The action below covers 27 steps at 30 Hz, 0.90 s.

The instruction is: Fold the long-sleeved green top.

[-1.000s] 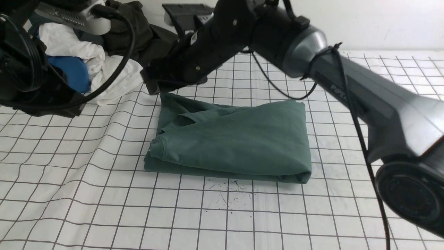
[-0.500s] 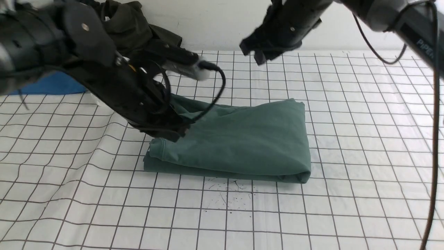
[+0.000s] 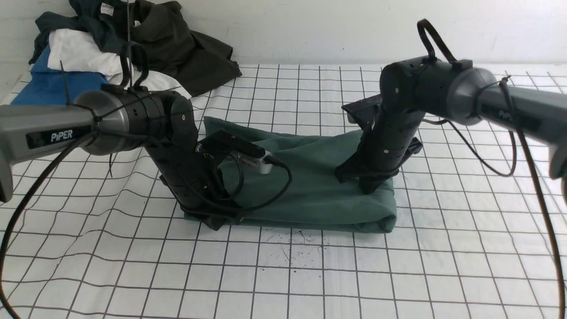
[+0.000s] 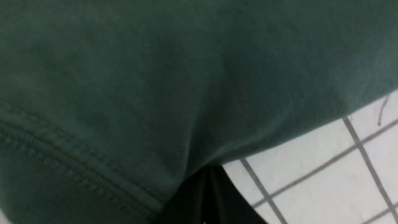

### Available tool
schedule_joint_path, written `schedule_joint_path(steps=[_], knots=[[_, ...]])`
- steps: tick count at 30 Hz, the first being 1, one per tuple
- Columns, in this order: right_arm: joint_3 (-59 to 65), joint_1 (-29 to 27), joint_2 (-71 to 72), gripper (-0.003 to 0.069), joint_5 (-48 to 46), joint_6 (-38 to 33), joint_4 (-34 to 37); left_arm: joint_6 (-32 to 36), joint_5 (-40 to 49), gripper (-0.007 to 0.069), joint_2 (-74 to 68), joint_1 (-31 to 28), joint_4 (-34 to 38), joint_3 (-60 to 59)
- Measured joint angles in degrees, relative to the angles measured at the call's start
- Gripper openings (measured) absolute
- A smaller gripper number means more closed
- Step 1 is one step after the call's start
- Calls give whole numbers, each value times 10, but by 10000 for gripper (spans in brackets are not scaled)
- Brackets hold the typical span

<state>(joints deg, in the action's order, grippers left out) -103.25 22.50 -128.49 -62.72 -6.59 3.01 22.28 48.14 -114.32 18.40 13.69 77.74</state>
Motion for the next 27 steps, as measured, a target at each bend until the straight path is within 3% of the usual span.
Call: schedule_joint_path(steps=[8, 15, 20, 27], knots=[[0, 0, 77, -14, -21, -17, 0, -4, 67, -7, 138, 0, -12, 32], [13, 0, 310, -14, -20, -29, 0, -35, 105, -7, 390, 0, -59, -5], [121, 0, 479, -14, 22, -34, 22, -70, 107, -7, 540, 0, -111, -117], [348, 0, 720, -14, 169, -34, 59, -149, 59, -7, 786, 0, -151, -320]])
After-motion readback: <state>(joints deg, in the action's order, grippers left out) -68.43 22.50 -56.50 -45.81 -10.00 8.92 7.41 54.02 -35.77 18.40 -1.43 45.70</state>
